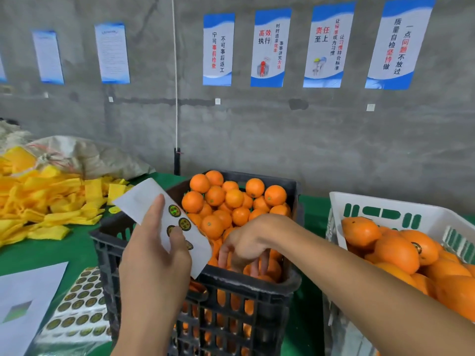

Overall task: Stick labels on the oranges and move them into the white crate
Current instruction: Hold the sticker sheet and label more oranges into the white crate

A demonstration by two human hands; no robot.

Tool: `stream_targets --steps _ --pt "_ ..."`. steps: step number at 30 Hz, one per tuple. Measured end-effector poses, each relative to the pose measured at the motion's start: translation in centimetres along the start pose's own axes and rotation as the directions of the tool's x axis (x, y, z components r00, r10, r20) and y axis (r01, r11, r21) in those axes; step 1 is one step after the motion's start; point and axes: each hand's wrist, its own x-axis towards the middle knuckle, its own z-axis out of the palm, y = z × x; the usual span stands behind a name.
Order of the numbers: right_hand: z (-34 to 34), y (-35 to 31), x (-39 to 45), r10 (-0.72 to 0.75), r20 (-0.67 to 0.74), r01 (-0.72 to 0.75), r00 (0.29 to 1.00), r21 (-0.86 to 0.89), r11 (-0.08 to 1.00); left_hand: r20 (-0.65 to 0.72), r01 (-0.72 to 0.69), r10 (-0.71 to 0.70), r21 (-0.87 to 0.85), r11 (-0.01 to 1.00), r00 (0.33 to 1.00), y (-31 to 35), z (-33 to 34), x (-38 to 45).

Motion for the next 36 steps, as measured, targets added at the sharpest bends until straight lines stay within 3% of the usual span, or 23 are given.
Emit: stream_targets --steps 5,8,12,16,18,21,24,27,33,36 --pt "1.3 -0.1 1.1 0.104 -0.001 -0.104 0.995 -0.052 0.993 0.067 0.031 -0.013 -0.271 0.962 0.998 0.2 -0.3 0.0" --pt "1.5 -0.1 0.7 0.105 -0.01 -0.106 0.994 -0.081 0.991 0.107 0.057 -0.023 -0.333 0.941 0.994 0.2 -0.2 -0.1" --pt "1.1 -0.1 -1.0 0.005 -0.123 -0.013 0.992 -0.069 0.998 0.127 0.053 -0.01 -0.338 0.94 0.992 0.2 -0.2 -0.1" --pt "0.5 0.6 -4.8 -0.056 -0.394 0.016 0.917 -0.104 0.994 0.15 0.033 0.017 -0.324 0.945 0.989 0.7 -0.3 -0.2" --pt "0.7 0.9 -7.2 -0.068 -0.594 -0.013 0.801 -0.13 0.991 0.177 0.016 0.041 -0.308 0.951 0.983 1.3 -0.3 -0.3" --pt "1.6 1.9 -10.5 -0.004 -0.844 -0.109 0.536 -0.074 0.991 0.223 0.051 0.037 -0.379 0.924 0.974 2.0 -0.4 -0.7" --pt "4.0 3.4 -13.0 0.171 -0.945 -0.151 0.279 0.133 0.98 0.294 0.114 0.04 -0.489 0.864 0.955 2.8 -0.3 -1.2" --pt "7.4 4.6 -14.8 0.287 -0.956 -0.006 0.052 0.287 0.958 0.354 0.122 0.065 -0.481 0.868 0.933 3.5 0.2 -1.9" --pt "13.4 5.7 -16.3 0.481 -0.859 0.379 -0.178 0.391 0.839 0.418 0.089 0.128 -0.463 0.882 0.9 5.2 1.6 -3.4" --pt "15.2 5.8 -16.1 0.576 -0.785 0.59 -0.226 0.361 0.722 0.433 0.113 0.13 -0.492 0.863 0.892 6.1 2.3 -4.3"
